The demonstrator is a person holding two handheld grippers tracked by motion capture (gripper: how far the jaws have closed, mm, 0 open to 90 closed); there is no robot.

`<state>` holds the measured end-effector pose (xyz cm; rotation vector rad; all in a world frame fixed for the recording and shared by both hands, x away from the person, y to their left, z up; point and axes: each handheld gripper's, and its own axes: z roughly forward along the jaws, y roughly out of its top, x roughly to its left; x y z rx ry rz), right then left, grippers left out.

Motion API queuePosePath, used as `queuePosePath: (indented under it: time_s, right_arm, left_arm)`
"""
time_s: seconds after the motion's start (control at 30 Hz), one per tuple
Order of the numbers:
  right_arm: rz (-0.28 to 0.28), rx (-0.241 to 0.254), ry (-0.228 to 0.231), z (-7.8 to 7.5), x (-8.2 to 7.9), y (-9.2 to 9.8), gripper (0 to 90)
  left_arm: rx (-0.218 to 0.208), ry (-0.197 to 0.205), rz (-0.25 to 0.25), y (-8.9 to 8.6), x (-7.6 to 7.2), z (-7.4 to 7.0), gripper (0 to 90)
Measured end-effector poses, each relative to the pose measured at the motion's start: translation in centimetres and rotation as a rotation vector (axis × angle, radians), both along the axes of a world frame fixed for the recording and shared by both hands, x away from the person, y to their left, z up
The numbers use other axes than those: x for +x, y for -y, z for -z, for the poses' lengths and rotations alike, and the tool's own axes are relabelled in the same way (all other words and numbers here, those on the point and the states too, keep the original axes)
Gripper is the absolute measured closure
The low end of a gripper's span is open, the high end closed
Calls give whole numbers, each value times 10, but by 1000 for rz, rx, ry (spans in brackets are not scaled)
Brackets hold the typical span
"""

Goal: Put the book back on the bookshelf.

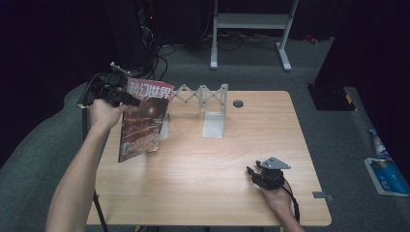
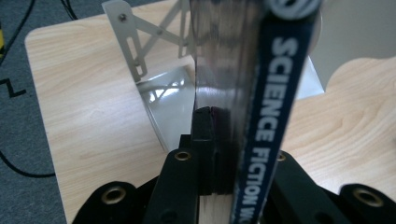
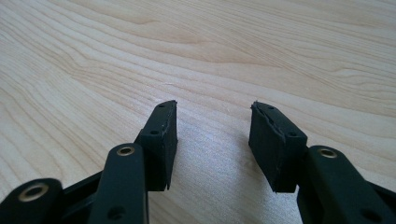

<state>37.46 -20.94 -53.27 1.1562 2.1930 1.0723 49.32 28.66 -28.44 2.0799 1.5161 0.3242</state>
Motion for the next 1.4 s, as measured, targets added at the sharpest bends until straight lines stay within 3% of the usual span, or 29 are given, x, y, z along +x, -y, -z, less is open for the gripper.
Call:
queuePosePath:
  time_s: [0.47, 0.63, 1.0, 1.2, 1.4]
  right_arm:
    - [-1, 1, -1, 0, 0, 0, 516]
    - [0, 0, -2, 0, 0, 0, 510]
    - [-3, -2, 0, 0, 1, 0, 510]
    - [0, 0, -2, 0, 0, 0, 510]
    - [-2, -1, 1, 0, 0, 0, 509]
  left_arm:
    - [-50, 119, -95, -7, 2, 5, 828]
    - [-47, 162, -103, -4, 3, 7, 828]
    - [-88, 226, -143, 0, 9, 20, 830]
    - [-66, 277, -147, 5, 9, 23, 831]
    - [-81, 309, -155, 10, 12, 26, 832]
